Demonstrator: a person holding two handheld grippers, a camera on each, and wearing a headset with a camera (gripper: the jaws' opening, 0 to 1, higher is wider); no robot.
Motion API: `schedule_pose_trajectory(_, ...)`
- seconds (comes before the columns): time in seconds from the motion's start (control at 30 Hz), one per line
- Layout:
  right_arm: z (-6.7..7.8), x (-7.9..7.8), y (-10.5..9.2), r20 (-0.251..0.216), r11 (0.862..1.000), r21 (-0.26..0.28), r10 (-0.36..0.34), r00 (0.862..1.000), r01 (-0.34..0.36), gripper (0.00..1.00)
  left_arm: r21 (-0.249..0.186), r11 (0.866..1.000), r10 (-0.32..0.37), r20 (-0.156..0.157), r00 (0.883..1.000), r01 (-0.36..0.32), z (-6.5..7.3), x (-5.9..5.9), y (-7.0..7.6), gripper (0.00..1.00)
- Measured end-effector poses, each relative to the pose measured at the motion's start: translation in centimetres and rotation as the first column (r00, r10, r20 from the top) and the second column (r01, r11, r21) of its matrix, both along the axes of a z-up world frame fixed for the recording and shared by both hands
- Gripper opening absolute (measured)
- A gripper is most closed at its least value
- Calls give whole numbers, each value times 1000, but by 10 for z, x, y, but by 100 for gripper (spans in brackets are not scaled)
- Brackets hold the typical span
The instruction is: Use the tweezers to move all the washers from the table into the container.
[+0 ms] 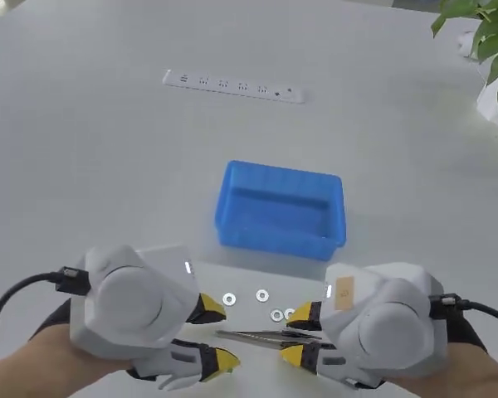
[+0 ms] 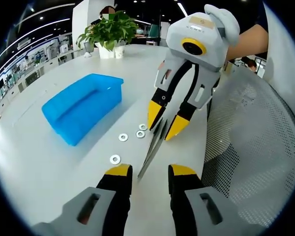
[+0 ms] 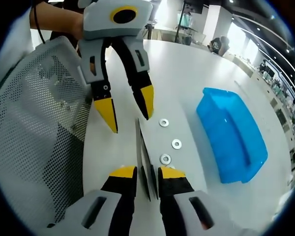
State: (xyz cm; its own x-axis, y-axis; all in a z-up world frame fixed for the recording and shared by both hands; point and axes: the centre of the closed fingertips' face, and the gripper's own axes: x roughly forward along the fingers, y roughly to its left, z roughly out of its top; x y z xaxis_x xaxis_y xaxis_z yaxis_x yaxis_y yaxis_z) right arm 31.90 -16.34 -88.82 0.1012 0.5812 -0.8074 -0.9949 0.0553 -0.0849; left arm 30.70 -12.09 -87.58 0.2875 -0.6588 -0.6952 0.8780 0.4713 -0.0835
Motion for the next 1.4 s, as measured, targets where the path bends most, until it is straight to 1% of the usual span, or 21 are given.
schedule_pose_trajectory(0.07, 0, 0, 0, -9, 1000, 5, -8, 1000, 8, 17, 0, 1000, 0, -2, 1000, 0, -1, 0, 0, 33)
schedule_pose_trajectory(0.17, -1, 0, -1, -17, 1000, 7, -11, 1000, 11, 15, 8, 1000, -3, -16, 1000, 3, -6, -1, 0, 33)
schedule_pose_trajectory(0.23, -2, 1, -1, -18, 1000, 3, -5, 1000, 5, 13, 13, 1000, -4, -17, 1000, 4, -7, 0, 1, 33)
schedule_pose_trajectory(0.4, -3, 2, -1, -29, 1000, 2, -6, 1000, 6, 13, 8, 1000, 2, -24, 1000, -2, -9, 1, 1, 33)
schedule_pose_trajectory(0.43, -3, 2, -1, -29, 1000, 2, -4, 1000, 4, 13, 9, 1000, 3, -19, 1000, -3, -9, 1, 1, 32)
schedule_pose_trajectory(0.53, -4, 1, 0, -33, 1000, -1, 10, 999, -10, 12, 4, 1000, 6, -20, 1000, -6, -9, 3, 0, 30)
schedule_pose_trajectory(0.6, -4, 1, 0, -30, 1000, -5, 22, 999, -22, 12, 9, 1000, 3, -12, 1000, -3, -9, 5, 1, 29)
schedule_pose_trajectory(0.73, -4, -1, 1, -21, 998, -15, 64, 998, -64, 10, 9, 1000, 0, -12, 1000, 0, -9, 6, 0, 28)
schedule_pose_trajectory(0.77, -4, -1, 2, -11, 996, -19, 87, 996, -87, 9, 10, 1000, -1, -12, 1000, 1, -9, 6, 0, 27)
schedule_pose_trajectory(0.8, -4, -2, 2, -9, 995, -18, 96, 995, -96, 9, 10, 1000, -1, -12, 1000, 1, -8, 7, 0, 27)
schedule_pose_trajectory(0.87, -4, -2, 2, -9, 995, -18, 98, 995, -98, 8, 17, 1000, -3, -5, 1000, 3, -9, 8, 0, 24)
schedule_pose_trajectory(0.9, -3, -2, 2, -9, 995, -16, 97, 995, -97, 8, 28, 1000, -3, 3, 1000, 3, -9, 10, 1, 22)
schedule_pose_trajectory(1.03, -3, -2, 2, 2, 996, -7, 90, 996, -90, 7, 49, 999, -7, 4, 1000, 7, -10, 10, 2, 19)
schedule_pose_trajectory(1.13, -2, -3, 1, 7, 996, -4, 88, 996, -88, 7, 58, 998, -9, 4, 1000, 9, -10, 9, 3, 19)
schedule_pose_trajectory(1.2, 2, -5, 1, 4, 997, 23, 78, 997, -78, 7, 65, 998, -2, 11, 1000, 1, -10, 10, 6, 19)
schedule_pose_trajectory(1.23, 5, -4, 2, 2, 997, 41, 65, 998, -65, 7, 60, 998, 4, 11, 1000, -4, -9, 10, 6, 19)
schedule_pose_trajectory(1.27, 7, -4, 1, 1, 997, 47, 59, 998, -59, 7, 40, 999, 16, 8, 1000, -17, -6, 10, 6, 19)
schedule_pose_trajectory(1.33, 11, -3, 1, -6, 996, 77, 38, 999, -37, 7, -6, 999, 50, 6, 999, -50, -1, 13, 5, 19)
schedule_pose_trajectory(1.37, 13, -3, 1, -14, 995, 95, 25, 1000, -24, 7, -41, 995, 90, -2, 996, -90, 3, 16, 6, 19)
schedule_pose_trajectory(1.4, 15, -3, 1, -22, 994, 109, 16, 1000, -13, 7, -60, 991, 117, -10, 993, -117, 4, 18, 8, 19)
